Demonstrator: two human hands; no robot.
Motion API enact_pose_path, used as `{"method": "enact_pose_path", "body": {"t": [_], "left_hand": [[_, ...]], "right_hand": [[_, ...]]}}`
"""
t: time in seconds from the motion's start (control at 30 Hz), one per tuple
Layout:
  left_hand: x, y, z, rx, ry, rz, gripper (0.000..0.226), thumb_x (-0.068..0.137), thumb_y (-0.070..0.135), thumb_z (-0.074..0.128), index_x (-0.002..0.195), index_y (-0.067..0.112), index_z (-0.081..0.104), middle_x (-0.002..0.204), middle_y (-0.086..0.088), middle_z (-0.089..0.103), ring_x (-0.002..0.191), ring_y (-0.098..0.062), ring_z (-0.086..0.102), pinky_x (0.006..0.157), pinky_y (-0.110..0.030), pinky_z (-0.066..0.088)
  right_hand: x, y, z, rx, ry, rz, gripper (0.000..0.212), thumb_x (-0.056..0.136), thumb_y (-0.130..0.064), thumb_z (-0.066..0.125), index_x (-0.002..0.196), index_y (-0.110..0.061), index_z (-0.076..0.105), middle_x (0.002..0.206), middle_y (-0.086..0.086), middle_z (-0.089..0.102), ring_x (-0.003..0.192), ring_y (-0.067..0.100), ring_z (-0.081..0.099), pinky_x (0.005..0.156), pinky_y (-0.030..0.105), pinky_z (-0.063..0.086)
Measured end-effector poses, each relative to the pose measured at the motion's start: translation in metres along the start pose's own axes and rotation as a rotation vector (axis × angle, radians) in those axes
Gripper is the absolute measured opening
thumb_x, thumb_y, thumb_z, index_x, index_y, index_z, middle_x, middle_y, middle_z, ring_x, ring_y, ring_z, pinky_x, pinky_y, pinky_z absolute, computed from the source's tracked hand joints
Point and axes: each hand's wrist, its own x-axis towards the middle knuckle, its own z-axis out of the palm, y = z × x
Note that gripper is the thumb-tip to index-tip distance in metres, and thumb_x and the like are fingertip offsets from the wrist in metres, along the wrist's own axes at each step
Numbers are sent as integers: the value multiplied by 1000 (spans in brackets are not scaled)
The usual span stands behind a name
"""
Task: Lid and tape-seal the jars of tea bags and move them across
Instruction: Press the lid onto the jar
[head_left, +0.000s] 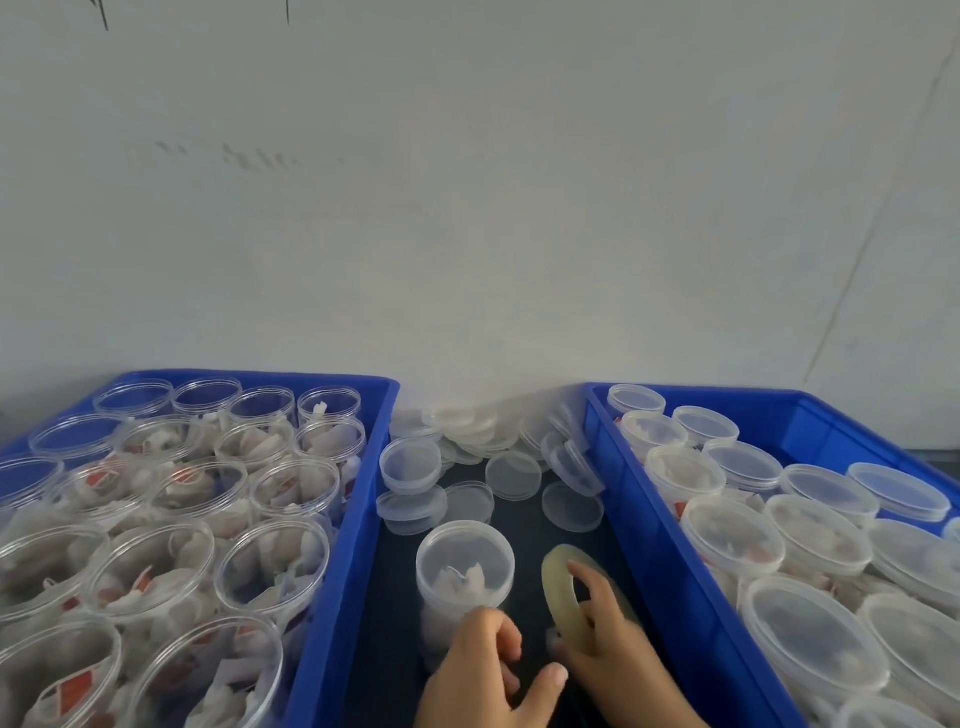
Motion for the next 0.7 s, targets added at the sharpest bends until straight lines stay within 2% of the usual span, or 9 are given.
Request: {"method": "enact_pose_path", "body": {"t": [0.1,0.2,0.23,0.3,0.37,0.47,0.57,0.63,0.7], "left_hand": [[3,2,6,35,3,55,54,83,60,57,123,44,24,118,33,35,89,3,57,79,-7,42],[13,-2,15,91,-61,62,65,91,57,46,145,38,17,143,24,32,117,-1,50,99,-20,39],[14,-2,17,99,-80,65,61,93,53,45,146,38,20,142,22,37,120,-1,48,102,-21,37],[14,-3,21,83,-91,61,50,94,46,48,141,40,31,125,24,50,116,4,48,99,-14,36],[14,-4,23,60,-79,41,46,94,43,50,138,41,36,108,28,49,110,9,48,94,-8,34],[11,0,26,70,-83,24,52,92,42,52,140,40,31,105,24,49,102,9,50,96,-9,34],[10,1,22,98,-124,80,50,91,43,53,135,44,29,96,21,50,86,11,48,90,-6,34],[14,-5,11,36,-193,96,35,92,38,52,122,40,34,87,19,48,77,12,46,86,-6,35],[14,-9,5,-51,-351,77,16,95,35,46,108,34,37,92,19,44,78,11,43,88,-7,34]], "right_hand": [[0,4,-2,34,-7,-4,84,80,-34,72,143,-31,16,102,-13,53,97,2,55,86,16,41],[-3,6,-1,33,2,-10,88,78,-37,74,143,-31,16,99,-15,55,95,-1,56,86,15,41],[-4,6,-2,46,13,-7,88,77,-37,75,142,-32,17,101,-14,57,94,-2,57,85,14,42],[-6,5,-4,80,22,12,86,77,-35,75,142,-33,19,101,-12,59,92,-2,58,85,15,44],[-7,3,-6,88,11,23,84,78,-36,74,141,-34,19,97,-13,58,90,-1,58,87,17,45],[-10,0,-8,98,16,26,81,79,-35,73,140,-35,20,99,-13,58,90,-2,58,88,19,46],[-11,0,-7,111,31,28,80,80,-33,73,141,-34,21,108,-11,56,92,-1,58,93,23,46],[-11,2,-7,102,27,21,81,79,-32,73,142,-33,21,113,-8,56,95,0,57,95,24,45],[-9,3,-7,86,8,22,83,79,-31,73,143,-33,20,110,-9,56,95,0,56,93,21,44]]}}
